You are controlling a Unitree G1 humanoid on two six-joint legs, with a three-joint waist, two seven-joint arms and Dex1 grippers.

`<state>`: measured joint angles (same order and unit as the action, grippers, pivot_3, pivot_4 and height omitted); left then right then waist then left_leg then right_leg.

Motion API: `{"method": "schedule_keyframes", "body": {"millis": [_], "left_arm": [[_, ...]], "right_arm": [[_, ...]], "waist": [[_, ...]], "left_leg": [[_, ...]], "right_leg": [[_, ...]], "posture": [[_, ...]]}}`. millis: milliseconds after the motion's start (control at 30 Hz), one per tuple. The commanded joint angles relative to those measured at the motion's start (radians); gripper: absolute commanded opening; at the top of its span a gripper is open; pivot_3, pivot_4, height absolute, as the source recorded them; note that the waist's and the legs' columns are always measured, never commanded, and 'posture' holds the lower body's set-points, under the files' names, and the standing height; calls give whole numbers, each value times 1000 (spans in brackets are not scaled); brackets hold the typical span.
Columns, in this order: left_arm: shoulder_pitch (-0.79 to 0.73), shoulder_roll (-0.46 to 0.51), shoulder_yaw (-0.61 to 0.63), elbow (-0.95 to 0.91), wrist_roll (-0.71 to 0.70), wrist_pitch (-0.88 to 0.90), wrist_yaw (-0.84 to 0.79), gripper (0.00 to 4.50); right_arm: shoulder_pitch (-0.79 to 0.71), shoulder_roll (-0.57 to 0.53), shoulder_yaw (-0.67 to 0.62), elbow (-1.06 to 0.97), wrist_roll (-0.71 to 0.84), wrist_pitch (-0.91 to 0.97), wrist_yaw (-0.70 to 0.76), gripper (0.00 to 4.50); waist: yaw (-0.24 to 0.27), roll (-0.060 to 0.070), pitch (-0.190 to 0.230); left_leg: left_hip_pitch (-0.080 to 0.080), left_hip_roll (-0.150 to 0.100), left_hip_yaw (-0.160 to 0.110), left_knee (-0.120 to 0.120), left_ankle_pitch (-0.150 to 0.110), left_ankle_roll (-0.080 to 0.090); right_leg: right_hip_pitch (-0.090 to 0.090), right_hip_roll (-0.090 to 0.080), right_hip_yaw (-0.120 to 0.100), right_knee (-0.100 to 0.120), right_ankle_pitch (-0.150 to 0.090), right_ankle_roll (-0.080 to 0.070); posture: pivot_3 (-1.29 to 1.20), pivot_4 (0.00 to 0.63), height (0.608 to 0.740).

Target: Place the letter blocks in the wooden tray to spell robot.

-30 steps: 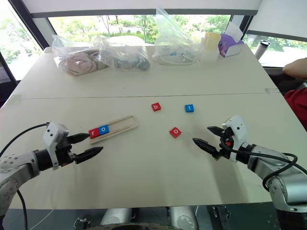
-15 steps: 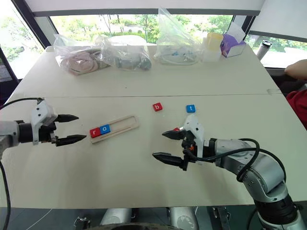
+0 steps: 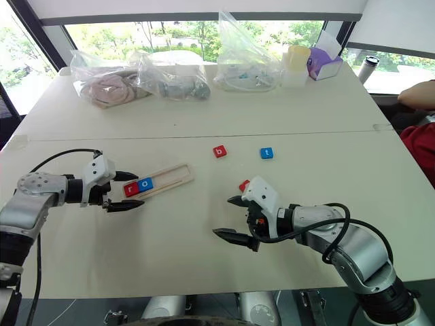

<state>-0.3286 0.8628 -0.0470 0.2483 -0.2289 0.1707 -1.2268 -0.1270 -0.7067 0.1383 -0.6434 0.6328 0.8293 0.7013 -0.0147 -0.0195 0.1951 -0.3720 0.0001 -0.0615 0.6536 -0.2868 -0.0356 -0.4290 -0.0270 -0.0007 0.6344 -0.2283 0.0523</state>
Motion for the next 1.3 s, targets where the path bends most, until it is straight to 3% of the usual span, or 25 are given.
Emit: {"method": "schedule_keyframes", "body": {"millis": [33,267,433,567,767,967,1133,1200,1233,1300], "left_arm": [[-11,-2,-9,53,47,-37,23,4500],[-1,-14,-35,102,67,-58,9,4500],[7,-8,-41,99,77,-85,0,3122],[-13,-23,-68,-107,40,-20,-22,3124],[-28,-53,-114,-283,27,23,-43,3124],[-64,-105,-176,-233,68,-10,-43,3124],[-110,-151,-243,-106,152,-143,-39,3124],[-129,-157,-260,-50,179,-191,-48,4189],[-135,-159,-263,-33,185,-206,-51,4467],[-147,-152,-266,-12,181,-216,-72,4467]], "right_arm": [[-1,17,-17,-10,0,-21,-6,4416],[-7,32,-24,-1,0,-22,-13,4416],[-2,26,-46,-2,11,-17,-11,4500],[10,5,-110,70,-9,-46,1,4500],[-2,62,-330,110,125,4,-81,4500],[39,57,-388,105,119,3,-123,4500],[28,70,-373,133,79,-30,-155,4500],[23,72,-358,141,60,-42,-162,4500],[22,72,-354,143,56,-46,-163,4500],[17,76,-345,147,44,-51,-169,4500]], "waist": [[2,0,0],[2,3,-3],[1,5,-5],[4,4,-4],[3,4,-4],[3,4,-4],[3,4,-4],[6,5,-4],[6,5,-4],[4,5,-5]], "left_leg": [[0,0,0,0,0,0],[2,0,0,2,0,0],[2,0,0,4,0,0],[1,0,0,7,0,0],[-2,-1,1,11,0,0],[0,-1,0,10,0,0],[0,-1,1,11,0,0],[0,-1,1,11,0,0],[0,-1,1,11,0,0],[0,-1,1,11,0,0]], "right_leg": [[0,0,0,0,0,0],[2,0,0,1,0,0],[2,0,0,4,0,0],[2,0,0,5,-1,1],[2,-2,3,5,1,2],[2,1,2,6,1,4],[2,1,3,6,0,3],[2,1,3,6,0,3],[2,0,3,6,0,3],[2,0,3,6,-1,2]], "posture": [[0,150,740],[0,150,740],[0,150,740],[0,150,740],[0,150,740],[0,150,740],[0,150,740],[0,150,740],[0,150,740],[0,150,740]]}}
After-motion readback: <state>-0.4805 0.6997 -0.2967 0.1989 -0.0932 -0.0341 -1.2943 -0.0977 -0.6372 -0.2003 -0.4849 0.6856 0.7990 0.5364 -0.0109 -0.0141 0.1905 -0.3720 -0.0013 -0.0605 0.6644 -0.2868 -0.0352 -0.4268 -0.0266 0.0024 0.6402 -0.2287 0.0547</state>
